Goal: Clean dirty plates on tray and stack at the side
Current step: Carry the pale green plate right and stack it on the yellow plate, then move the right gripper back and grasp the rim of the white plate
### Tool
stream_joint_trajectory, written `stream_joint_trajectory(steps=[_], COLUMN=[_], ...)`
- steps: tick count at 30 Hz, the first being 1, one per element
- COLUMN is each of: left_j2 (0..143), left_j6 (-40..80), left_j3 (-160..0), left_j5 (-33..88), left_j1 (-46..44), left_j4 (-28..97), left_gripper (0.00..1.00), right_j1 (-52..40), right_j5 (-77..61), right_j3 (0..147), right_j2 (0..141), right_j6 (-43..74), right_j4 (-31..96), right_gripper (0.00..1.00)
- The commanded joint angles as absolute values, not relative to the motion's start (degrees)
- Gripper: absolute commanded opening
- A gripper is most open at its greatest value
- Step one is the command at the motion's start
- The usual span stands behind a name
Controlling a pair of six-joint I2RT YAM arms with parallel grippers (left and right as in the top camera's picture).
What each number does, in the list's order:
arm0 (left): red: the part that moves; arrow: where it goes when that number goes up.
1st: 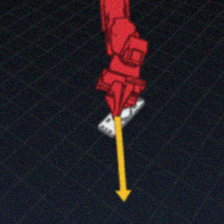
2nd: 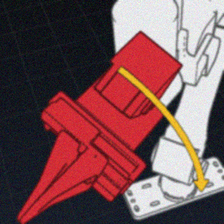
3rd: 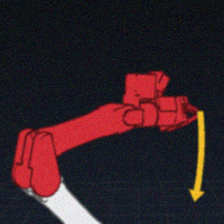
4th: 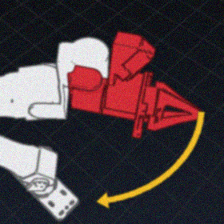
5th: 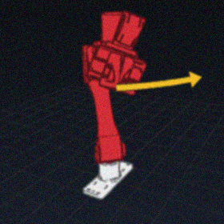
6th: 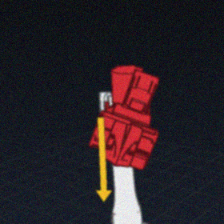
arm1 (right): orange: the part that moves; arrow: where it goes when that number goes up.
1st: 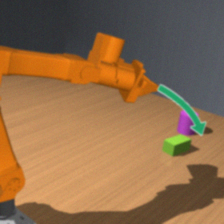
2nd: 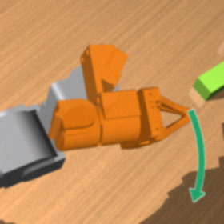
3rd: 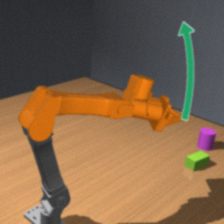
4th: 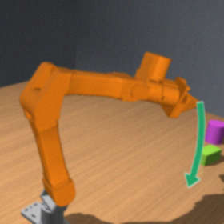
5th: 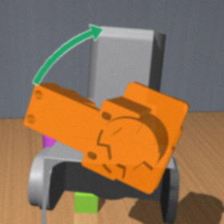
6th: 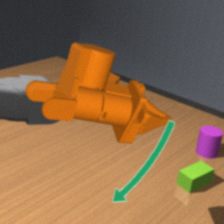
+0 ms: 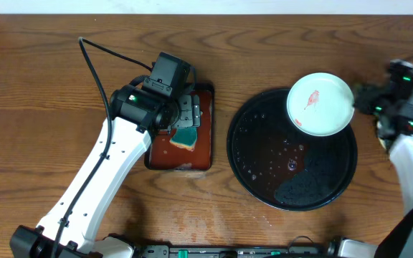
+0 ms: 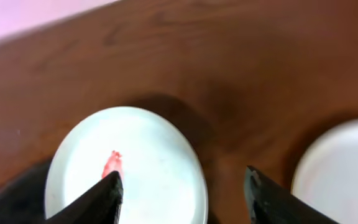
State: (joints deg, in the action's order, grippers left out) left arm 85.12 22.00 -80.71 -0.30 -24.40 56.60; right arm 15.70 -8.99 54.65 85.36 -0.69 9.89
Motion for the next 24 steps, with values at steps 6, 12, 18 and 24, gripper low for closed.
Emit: stream_joint_trajectory(steps=[6, 12, 18, 24], left_j2=[85.0, 85.0, 85.0, 85.0], left_j6=[21.5, 21.5, 21.5, 21.5], left_j3=[-81.8, -81.8, -81.8, -81.8], left_j5=[-0.4, -0.4, -0.4, -0.4], left_j1=[-24.2, -24.2, -24.2, -24.2], left_j4=[56.7, 56.7, 56.7, 56.8], left_gripper=[0.84, 0.83, 0.83, 0.83], right_j1=[13.9, 13.9, 14.0, 13.7], right_j5=[-0.8, -4.6, -3.8, -7.9], right_j3=[55.1, 55.1, 55.1, 55.1], right_j2=[97.6, 102.3, 103.1, 94.6], right_j6=[-12.5, -12.5, -9.2, -2.3], right_j4=[3.1, 2.1, 3.2, 10.3], right_gripper=[0.58, 0.5, 0.01, 0.01])
